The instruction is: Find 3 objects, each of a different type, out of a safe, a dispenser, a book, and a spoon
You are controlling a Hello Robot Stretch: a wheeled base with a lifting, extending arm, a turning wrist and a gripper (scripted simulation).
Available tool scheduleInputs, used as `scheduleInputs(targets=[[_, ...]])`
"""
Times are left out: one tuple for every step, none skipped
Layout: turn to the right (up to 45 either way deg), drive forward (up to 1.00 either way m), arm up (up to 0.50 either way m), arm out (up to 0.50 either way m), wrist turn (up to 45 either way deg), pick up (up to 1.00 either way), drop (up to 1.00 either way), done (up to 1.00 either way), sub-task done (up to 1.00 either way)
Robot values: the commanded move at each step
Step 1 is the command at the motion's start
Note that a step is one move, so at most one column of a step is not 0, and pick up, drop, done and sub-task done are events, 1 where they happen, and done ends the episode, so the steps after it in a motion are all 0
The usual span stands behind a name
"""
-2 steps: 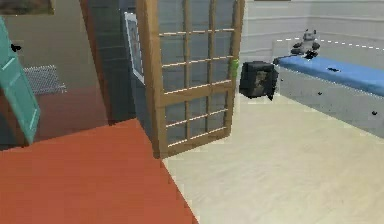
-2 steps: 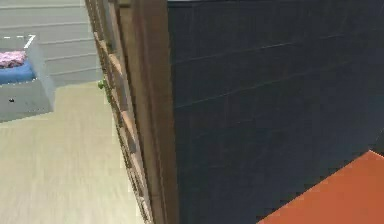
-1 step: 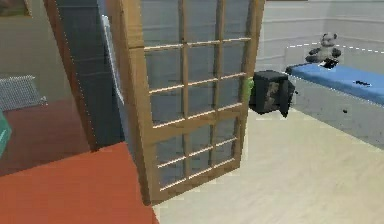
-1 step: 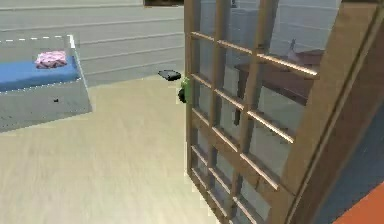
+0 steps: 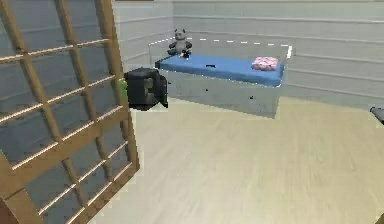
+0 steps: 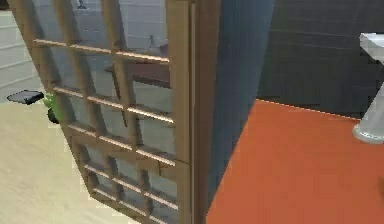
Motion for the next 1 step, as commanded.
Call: scheduleInputs(targets=[[0.0,1.00,0.00,0.00,0.0,0.00,0.00,0.00,0.00]])
